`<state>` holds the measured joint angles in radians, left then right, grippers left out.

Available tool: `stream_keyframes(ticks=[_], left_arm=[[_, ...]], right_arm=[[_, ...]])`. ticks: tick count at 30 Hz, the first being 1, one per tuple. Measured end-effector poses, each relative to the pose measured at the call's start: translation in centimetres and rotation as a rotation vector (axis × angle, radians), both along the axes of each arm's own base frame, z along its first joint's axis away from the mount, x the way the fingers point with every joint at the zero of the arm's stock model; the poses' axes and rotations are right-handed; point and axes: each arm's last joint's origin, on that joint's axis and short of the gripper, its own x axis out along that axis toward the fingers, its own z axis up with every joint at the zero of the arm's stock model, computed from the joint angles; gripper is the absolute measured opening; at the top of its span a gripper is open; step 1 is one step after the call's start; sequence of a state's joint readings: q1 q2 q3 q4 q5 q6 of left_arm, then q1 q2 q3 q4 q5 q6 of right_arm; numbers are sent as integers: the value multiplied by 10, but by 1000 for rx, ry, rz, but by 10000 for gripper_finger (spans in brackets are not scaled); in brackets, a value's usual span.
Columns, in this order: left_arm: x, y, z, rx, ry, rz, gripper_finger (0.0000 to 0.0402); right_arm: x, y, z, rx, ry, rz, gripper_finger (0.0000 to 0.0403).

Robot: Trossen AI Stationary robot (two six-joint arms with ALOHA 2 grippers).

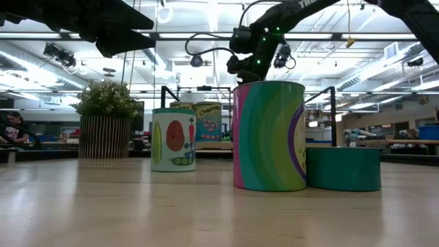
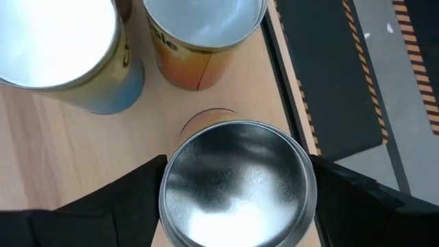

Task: Pick and place cans onto a shelf
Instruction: Put the canned corn on the shelf

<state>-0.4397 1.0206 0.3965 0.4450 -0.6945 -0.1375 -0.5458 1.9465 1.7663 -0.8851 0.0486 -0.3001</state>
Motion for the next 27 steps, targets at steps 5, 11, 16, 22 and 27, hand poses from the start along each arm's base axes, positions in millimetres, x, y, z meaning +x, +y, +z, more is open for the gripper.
stream_keyframes(ticks=[5, 11, 16, 22, 27], left_arm=[[0, 0, 0, 1, 0, -1, 304], [0, 0, 0, 2, 1, -1, 304], [0, 0, 0, 3, 1, -2, 304], [0, 0, 0, 2, 1, -2, 304], [0, 0, 0, 1, 2, -2, 304]], right_arm=[[-3, -5, -6, 16, -7, -20, 331], [-3, -5, -10, 32, -15, -42, 348], [-2, -7, -9, 46, -58, -104, 365], [0, -6, -7, 55, -75, -134, 367], [0, -6, 15, 41, -97, -127, 368]])
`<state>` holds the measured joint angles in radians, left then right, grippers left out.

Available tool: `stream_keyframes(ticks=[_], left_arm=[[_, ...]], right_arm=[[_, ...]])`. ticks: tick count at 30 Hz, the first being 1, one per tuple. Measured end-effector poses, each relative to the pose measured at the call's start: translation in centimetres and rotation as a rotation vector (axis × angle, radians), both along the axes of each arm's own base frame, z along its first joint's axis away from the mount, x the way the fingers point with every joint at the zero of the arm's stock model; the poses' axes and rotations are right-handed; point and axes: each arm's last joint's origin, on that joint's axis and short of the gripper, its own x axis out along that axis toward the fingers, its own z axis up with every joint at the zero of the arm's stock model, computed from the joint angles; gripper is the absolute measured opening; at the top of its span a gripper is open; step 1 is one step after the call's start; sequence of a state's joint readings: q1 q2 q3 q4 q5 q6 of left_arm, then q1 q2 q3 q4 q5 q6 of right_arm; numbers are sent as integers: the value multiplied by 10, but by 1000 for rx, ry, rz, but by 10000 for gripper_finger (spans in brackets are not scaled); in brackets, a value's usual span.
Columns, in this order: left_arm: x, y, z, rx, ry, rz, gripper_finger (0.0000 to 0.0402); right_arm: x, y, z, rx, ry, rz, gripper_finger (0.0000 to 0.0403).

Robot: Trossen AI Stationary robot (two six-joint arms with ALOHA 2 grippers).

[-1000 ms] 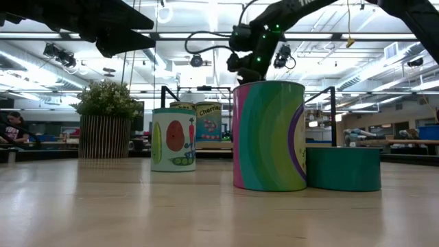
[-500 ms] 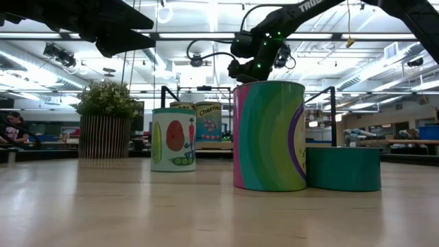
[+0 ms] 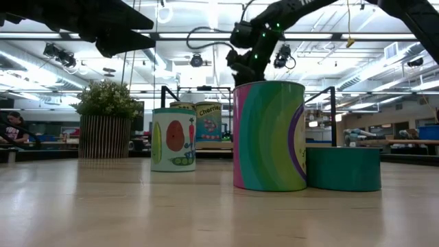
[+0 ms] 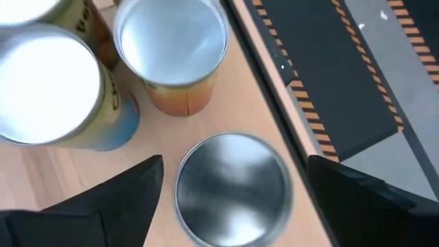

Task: Pick and place cans onto a shelf
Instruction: Put the canned corn on the shelf

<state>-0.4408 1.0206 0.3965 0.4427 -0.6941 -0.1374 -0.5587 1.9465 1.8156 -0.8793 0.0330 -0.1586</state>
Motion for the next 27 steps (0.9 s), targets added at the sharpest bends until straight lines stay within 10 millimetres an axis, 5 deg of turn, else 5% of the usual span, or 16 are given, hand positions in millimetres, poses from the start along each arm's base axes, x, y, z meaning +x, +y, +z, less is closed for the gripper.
stream_keyframes(ticks=[6, 11, 17, 27], left_arm=[[0, 0, -1, -1, 10, 1, 304], [0, 0, -1, -2, 10, 0, 304], [0, -1, -1, -4, 11, -12, 304], [0, -1, -1, -5, 10, -11, 304]], right_arm=[[-9, -5, 35, -172, 92, -39, 368], [-33, -27, 36, -200, 210, -137, 365], [-51, -42, 4, -74, 267, -194, 358], [-40, -29, -52, 11, 228, -135, 358]])
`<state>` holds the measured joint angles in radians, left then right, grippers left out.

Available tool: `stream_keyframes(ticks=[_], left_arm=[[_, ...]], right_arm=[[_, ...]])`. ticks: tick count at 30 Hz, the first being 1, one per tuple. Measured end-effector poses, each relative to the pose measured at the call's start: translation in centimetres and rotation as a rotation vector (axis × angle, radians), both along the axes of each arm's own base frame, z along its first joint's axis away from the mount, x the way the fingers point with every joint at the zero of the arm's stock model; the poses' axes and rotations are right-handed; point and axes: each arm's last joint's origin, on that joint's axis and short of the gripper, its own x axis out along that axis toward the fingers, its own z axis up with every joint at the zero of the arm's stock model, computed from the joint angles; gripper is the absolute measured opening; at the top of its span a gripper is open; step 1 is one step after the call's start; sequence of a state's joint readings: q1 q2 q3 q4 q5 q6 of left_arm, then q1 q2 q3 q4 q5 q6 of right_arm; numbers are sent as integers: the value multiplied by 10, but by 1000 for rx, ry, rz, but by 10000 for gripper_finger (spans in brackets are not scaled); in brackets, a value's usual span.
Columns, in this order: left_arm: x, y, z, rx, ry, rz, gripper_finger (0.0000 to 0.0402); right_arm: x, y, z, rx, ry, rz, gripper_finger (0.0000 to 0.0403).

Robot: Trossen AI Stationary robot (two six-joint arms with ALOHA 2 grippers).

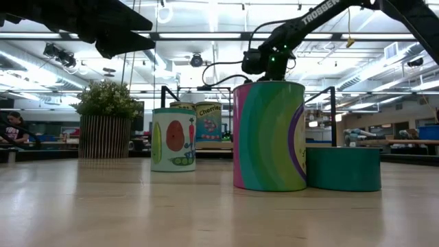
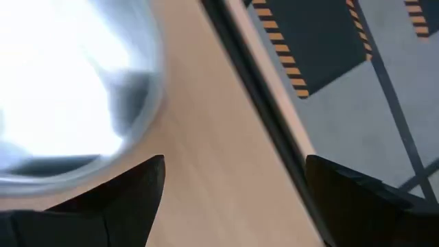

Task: Pick and place cans onto a shelf
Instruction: Put the canned corn on the shelf, then put the canned mixed vegetables on the shelf

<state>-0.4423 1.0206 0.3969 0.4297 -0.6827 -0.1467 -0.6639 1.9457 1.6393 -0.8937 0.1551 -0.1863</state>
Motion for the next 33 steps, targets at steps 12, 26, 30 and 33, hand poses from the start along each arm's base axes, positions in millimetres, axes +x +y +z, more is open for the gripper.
stream_keyframes(ticks=[12, 26, 30, 33], left_arm=[[0, 0, 0, 0, 0, 0, 304], [0, -1, 0, -6, 2, -25, 304], [0, -1, 0, -3, 3, -25, 304], [0, -1, 0, -3, 3, -24, 304]], right_arm=[[25, 20, -1, -37, -92, 92, 358], [24, 28, 48, -64, -4, 108, 358], [36, 44, 82, -121, -62, 158, 358], [45, 60, 104, -177, -101, 200, 358]])
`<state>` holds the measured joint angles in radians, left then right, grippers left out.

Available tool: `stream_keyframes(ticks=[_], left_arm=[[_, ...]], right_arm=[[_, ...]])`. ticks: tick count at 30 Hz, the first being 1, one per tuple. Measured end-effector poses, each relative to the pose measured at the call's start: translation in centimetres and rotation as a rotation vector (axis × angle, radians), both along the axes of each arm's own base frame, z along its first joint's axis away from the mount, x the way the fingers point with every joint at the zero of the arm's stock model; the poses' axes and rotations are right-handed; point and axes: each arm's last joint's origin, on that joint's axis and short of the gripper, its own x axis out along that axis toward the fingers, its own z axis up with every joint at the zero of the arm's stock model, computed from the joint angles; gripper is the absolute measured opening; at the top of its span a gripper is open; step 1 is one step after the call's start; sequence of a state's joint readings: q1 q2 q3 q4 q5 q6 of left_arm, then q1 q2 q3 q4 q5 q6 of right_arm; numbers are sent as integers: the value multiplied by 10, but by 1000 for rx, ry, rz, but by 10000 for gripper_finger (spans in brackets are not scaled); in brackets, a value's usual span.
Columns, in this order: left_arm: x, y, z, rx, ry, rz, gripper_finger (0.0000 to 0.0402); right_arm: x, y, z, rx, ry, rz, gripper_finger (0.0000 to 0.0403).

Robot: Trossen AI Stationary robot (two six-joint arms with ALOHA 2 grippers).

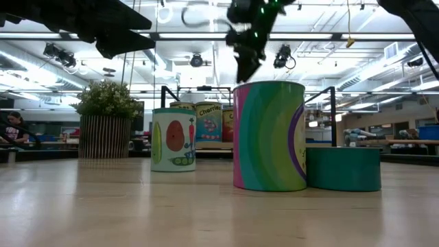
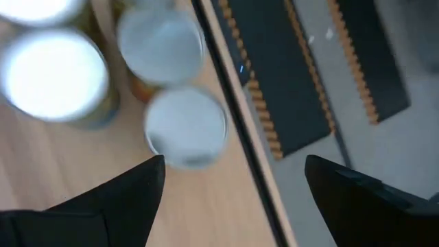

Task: Pick and place cans onto a shelf
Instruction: Put the canned mixed vegetables on the shelf

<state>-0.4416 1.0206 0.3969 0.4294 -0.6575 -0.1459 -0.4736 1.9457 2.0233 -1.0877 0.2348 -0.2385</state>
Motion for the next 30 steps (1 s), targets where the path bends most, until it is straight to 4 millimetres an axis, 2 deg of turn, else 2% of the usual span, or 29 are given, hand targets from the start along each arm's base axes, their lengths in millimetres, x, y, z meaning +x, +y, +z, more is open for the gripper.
stream_keyframes(ticks=[3, 5, 18, 25, 30], left_arm=[[0, 0, 0, 1, 0, 0, 304], [0, 0, 0, 1, 1, 0, 304], [-1, 0, -5, 0, 47, 4, 304], [-2, 0, -6, -6, 56, -4, 304], [-8, -1, -15, -94, 185, -139, 304]], right_arm=[[10, 21, 16, -26, -52, 55, 358], [17, 37, 19, -26, -70, 95, 358], [46, 142, 19, 115, -150, 277, 358], [57, 182, 4, 160, -191, 351, 358], [62, 199, -18, 176, -181, 380, 358]])
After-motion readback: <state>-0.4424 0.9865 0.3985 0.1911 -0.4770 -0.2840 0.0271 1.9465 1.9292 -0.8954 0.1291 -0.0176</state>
